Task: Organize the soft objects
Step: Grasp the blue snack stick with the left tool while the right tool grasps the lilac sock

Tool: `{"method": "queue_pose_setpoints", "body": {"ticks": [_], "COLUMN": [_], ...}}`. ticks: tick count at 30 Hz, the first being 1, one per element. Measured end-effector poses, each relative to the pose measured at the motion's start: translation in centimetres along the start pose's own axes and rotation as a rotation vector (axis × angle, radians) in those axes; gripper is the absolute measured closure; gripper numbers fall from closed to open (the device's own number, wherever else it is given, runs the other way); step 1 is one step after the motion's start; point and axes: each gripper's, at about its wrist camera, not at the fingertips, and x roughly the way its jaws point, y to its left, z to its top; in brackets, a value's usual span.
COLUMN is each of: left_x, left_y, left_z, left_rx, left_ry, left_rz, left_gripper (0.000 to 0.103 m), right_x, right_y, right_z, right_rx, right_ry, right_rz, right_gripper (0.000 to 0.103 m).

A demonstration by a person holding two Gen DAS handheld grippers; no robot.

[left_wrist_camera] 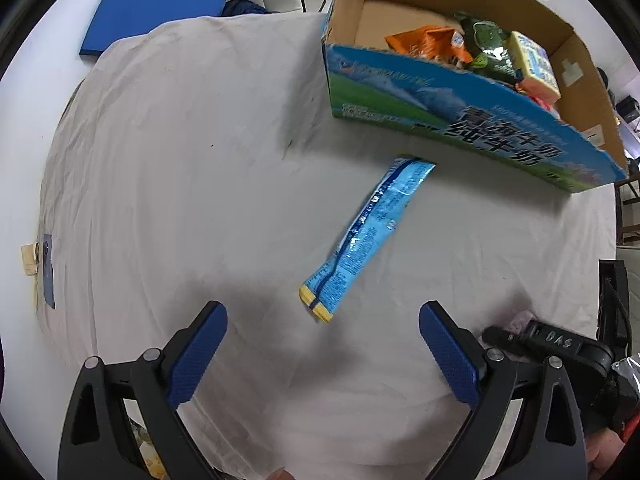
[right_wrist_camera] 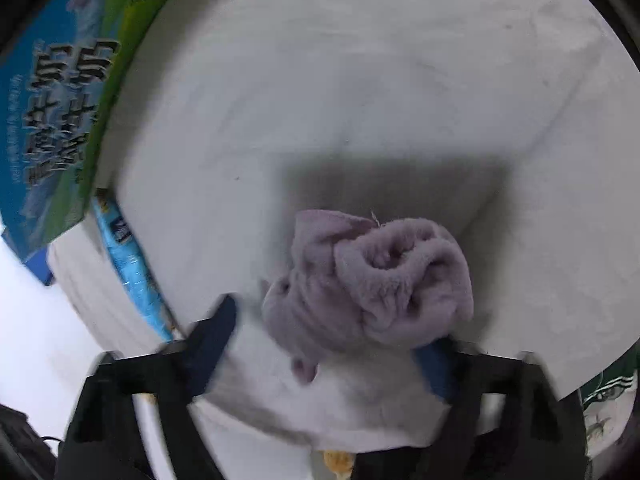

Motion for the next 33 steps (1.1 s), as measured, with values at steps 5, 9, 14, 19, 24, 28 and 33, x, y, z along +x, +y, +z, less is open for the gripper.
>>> {"method": "queue_pose_setpoints", "body": {"ticks": [5, 9, 14, 19, 24, 28, 33], "left_x": [1.7, 3.5, 7.2, 10.4, 11.3, 10.5, 10.4], "left_y": [-0.2, -1.1, -3.0, -4.1, -4.4, -4.6, -4.9], "left_z": [1.2, 3.0, 5.1, 6.1, 5.4, 3.7, 0.9], "left_rx": [0.033, 0.080, 0.156, 0.202, 0.207, 0.176, 0.130], "left_ry": [0.018, 0.025, 0.093, 0.161, 0.172, 0.161, 0.189], "left_rz": [0.003, -0.006, -0.006, -0.019, -0.066, -0.089, -0.139], "left_gripper": [0.004, 0.005, 0.005, 0.005, 0.037, 0.068, 0.079], "right_x": [-0.1, 0.1, 0.5, 1.0, 2.0, 2.2, 2.6], "right_y": [3.3, 6.6, 8.9, 9.3, 8.7, 8.2, 8.3], "right_z": [-0.8, -1.4, -2.0, -1.8, -1.9, -1.9, -2.3], "right_rx": [-0.257, -0.536, -0.632, -0.594, -0.556, -0.534, -0.576], "right_ry": [-0.030, -0.066, -0.084, -0.063, -0.038, -0.024, -0.027], "right_rz": [-0.198, -0.431, -0.482, -0.416, -0.382, -0.364, -0.391], "right_gripper": [0.050, 0.050, 0.049, 0.046, 0.046, 0.054, 0.055]}}
